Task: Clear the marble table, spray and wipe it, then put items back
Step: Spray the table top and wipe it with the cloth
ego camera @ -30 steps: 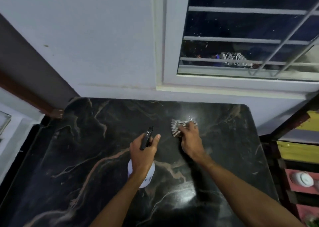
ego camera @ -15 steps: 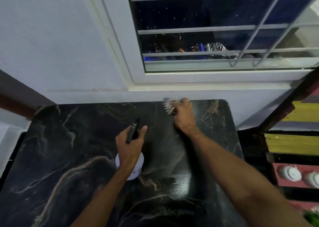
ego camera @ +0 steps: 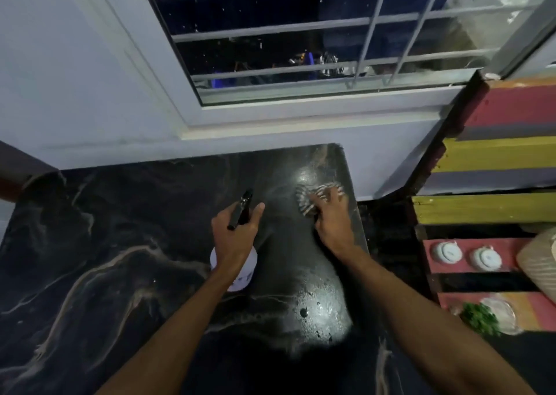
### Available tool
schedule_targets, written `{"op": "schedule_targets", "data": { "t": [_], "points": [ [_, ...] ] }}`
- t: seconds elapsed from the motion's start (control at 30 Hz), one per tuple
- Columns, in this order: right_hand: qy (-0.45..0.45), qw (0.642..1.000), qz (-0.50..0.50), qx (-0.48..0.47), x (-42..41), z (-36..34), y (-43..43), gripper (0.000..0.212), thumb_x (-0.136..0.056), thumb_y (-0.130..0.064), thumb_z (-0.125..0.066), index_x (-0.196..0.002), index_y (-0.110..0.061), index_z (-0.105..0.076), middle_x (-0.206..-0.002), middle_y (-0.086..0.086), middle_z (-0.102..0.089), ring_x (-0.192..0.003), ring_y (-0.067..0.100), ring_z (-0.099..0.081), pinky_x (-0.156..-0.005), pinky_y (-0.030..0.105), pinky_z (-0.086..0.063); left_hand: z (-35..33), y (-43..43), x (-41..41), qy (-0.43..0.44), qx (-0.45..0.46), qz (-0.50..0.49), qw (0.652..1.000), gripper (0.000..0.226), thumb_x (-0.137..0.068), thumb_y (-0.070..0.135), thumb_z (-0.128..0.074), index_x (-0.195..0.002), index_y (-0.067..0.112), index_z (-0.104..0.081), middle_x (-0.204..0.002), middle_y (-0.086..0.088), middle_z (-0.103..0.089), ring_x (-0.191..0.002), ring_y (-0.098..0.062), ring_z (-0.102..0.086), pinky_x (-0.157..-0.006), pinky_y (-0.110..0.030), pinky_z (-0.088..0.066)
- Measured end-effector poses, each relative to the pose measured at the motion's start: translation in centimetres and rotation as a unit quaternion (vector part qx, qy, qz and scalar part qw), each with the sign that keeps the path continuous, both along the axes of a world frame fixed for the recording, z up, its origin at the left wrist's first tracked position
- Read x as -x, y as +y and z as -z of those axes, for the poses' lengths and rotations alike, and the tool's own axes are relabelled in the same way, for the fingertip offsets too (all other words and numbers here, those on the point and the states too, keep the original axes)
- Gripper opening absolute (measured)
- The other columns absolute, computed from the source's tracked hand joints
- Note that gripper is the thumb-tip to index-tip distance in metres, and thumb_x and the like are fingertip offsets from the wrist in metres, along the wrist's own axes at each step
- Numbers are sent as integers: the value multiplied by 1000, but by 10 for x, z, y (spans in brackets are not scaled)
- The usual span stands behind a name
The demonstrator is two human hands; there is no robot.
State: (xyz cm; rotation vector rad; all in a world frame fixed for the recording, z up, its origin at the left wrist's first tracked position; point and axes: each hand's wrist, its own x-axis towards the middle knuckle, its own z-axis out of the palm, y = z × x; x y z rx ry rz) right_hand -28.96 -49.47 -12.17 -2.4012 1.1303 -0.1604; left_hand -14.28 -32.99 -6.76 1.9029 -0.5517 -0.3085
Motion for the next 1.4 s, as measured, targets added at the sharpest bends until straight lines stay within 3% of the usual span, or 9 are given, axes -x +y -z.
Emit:
{"op": "schedule_targets", "data": {
  "t": [0.1,0.27,0.43,0.6,0.8,0.93,1.07,1.2,1.4],
  "points": [
    [-27,986,-167,3,26,3,28,68,-83,3,-53,-140,-34,-59,-148,7,-41,-124,30,-42,-104,40,-46,-1,11,17,10,-3,4,1000,49,-88,30,-82,-57,12,-49,-51,-4,-52,-49,-12,-47,-50,-38,-42],
    [-31,994,102,-26,48,-3,34,65,-80,7,-55,-138,-22,-63,-143,14,-42,-125,35,-41,-110,48,-43,-5,42,30,30,-10,10,999,47,-88,34,-80,-59,15,-47,-50,2,-46,-50,-9,-45,-51,-32,-40],
    [-35,988,-142,-41,40,-6,140,59,-90,-6,-58,-141,-36,-57,-150,4,-37,-131,27,-37,-107,41,-45,-12,86,37,21,2,33,999,46,-90,24,-80,-57,11,-51,-50,-4,-51,-49,-24,-47,-53,-36,-44],
    [-27,991,123,-53,33,-17,149,62,-82,4,-51,-139,-19,-61,-147,17,-36,-131,39,-38,-116,41,-35,-13,147,33,2,8,19,1000,47,-90,22,-80,-56,11,-49,-48,4,-52,-46,-12,-51,-51,-20,-40],
    [-48,987,-150,-44,3,-22,257,54,-89,-11,-46,-138,-26,-63,-139,10,-46,-126,28,-43,-105,38,-42,-10,220,27,15,7,-19,1000,49,-89,17,-82,-56,30,-49,-52,18,-57,-49,-2,-51,-54,-13,-38],
    [19,998,62,-19,-18,-21,204,59,-84,-1,-49,-140,-17,-59,-137,19,-44,-124,38,-47,-108,35,-34,-4,264,16,14,3,-60,998,44,-90,19,-81,-57,12,-53,-51,6,-55,-51,-13,-54,-58,-28,-46],
    [18,991,-132,-30,-59,-20,268,61,-87,0,-54,-144,-23,-55,-142,14,-40,-127,34,-41,-112,41,-39,-1,285,17,13,3,-68,998,44,-92,18,-79,-61,-1,-54,-54,-13,-56,-55,-33,-55,-59,-41,-47],
    [21,951,-308,-35,-39,-16,297,65,-85,-3,-58,-142,-33,-56,-140,6,-42,-124,27,-41,-98,42,-49,-6,276,20,14,0,-78,997,43,-91,18,-80,-59,3,-53,-51,-5,-52,-51,-22,-50,-56,-35,-43],
    [38,999,-11,-23,57,-18,211,69,-81,6,-53,-142,-26,-58,-148,11,-38,-127,33,-41,-108,48,-46,-15,234,47,45,19,-56,997,41,-91,20,-80,-59,13,-55,-52,-5,-52,-50,-13,-45,-55,-32,-44]
  ]
}}
